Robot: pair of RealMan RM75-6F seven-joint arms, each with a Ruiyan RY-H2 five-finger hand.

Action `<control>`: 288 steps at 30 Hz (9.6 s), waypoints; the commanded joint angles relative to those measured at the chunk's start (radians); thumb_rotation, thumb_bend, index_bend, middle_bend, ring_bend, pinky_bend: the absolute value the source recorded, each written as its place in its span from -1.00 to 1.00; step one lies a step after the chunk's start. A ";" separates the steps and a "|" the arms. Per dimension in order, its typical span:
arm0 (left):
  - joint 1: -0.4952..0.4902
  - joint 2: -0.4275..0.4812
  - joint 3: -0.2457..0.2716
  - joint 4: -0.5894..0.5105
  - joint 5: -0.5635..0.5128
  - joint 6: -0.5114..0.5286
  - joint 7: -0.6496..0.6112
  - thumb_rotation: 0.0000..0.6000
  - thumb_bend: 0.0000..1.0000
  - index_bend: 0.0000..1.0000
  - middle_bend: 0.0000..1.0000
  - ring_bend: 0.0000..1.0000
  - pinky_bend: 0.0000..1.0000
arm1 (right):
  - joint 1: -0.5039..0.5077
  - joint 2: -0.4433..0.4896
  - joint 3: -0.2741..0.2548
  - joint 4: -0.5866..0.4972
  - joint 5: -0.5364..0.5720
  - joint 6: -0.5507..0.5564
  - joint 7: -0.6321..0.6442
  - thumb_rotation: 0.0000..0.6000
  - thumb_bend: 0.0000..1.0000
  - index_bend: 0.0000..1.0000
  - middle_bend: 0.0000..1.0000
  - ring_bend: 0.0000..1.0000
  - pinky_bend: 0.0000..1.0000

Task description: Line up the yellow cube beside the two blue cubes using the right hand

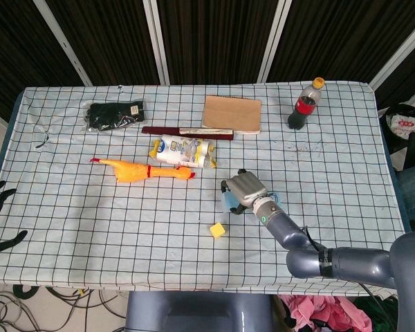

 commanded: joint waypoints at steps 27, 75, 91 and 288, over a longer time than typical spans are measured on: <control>0.001 -0.007 -0.004 0.002 -0.008 0.004 0.018 1.00 -0.92 -0.58 -0.79 -1.00 -1.00 | -0.054 -0.045 -0.062 0.010 -0.008 0.064 -0.103 1.00 -0.21 0.17 0.02 0.04 -0.74; 0.003 -0.004 -0.004 0.002 -0.010 0.002 0.017 1.00 -0.92 -0.58 -0.79 -1.00 -1.00 | -0.066 -0.065 -0.037 -0.050 0.076 0.127 -0.207 1.00 -0.28 -0.17 -0.36 -0.06 -0.74; 0.004 -0.002 -0.002 0.001 -0.008 0.003 0.013 1.00 -0.92 -0.58 -0.79 -1.00 -1.00 | -0.061 -0.070 -0.031 -0.058 0.119 0.149 -0.245 1.00 -0.41 -0.42 -0.42 -0.06 -0.74; 0.016 0.010 0.004 0.001 0.004 0.014 0.005 1.00 -0.91 -0.59 -0.79 -1.00 -1.00 | 0.012 -0.178 -0.020 0.094 0.073 0.083 -0.370 1.00 -0.36 0.13 -0.79 -0.54 -0.74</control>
